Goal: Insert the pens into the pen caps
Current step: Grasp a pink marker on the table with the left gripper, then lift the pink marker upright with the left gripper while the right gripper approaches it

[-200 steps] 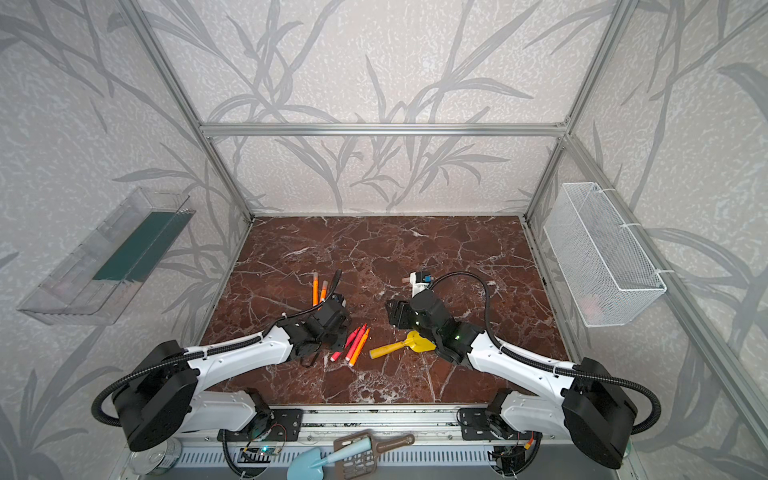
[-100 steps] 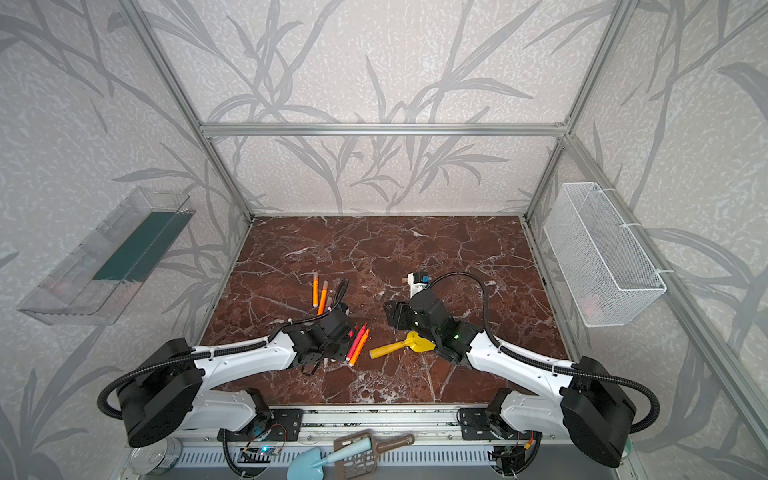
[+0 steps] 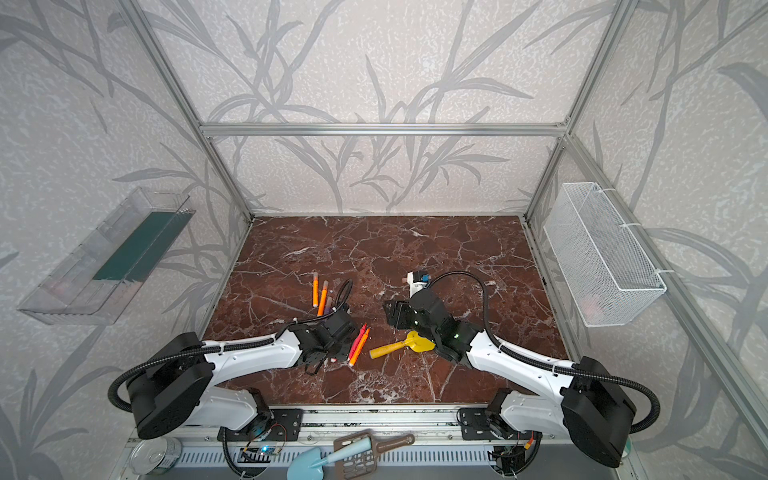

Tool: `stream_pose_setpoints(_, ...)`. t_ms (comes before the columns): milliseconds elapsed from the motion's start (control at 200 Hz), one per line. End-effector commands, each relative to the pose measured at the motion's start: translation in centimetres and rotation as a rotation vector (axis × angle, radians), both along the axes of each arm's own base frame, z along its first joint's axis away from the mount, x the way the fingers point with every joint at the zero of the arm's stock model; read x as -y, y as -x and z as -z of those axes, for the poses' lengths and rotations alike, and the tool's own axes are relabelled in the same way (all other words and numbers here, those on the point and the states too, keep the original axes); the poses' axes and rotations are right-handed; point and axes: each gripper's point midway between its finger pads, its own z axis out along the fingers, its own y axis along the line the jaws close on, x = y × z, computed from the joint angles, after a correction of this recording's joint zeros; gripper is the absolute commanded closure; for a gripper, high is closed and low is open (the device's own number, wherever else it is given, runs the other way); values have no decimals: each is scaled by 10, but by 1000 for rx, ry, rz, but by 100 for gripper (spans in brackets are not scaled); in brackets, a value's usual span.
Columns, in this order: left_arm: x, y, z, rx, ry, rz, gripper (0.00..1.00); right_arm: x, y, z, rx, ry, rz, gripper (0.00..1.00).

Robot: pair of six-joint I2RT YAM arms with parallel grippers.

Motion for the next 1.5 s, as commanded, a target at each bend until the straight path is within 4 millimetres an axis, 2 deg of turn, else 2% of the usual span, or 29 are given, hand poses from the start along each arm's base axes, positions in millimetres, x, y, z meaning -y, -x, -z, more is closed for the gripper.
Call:
stream_pose_setpoints(0,-10,4,6,-16,-53,-14,82,-2,0,-11,16,-25,7,35)
stream_pose_setpoints(195,-10,-8,-6,27,-72,-38,83,5,1,-6,8,-59,46,36)
stream_pose_setpoints(300,-8,-18,-22,52,-100,-35,84,4,1,-1,0,-99,61,37)
stream_pose_setpoints(435,2,-31,-48,97,-85,-20,86,-7,2,2,-19,-134,47,37)
stream_pose_setpoints(515,11,-34,-62,119,-45,6,87,-19,4,3,-25,-162,19,37)
stream_pose_setpoints(700,50,-27,-91,175,152,163,88,-45,10,1,-44,-231,-51,37)
stream_pose_setpoints(825,62,-21,-107,219,253,216,87,-56,13,4,-56,-261,-69,38)
stream_pose_setpoints(1154,78,-11,-115,233,324,289,89,-68,19,6,-71,-306,-93,41)
stream_pose_setpoints(1494,90,0,-122,259,377,339,89,-65,16,19,-104,-316,-51,55)
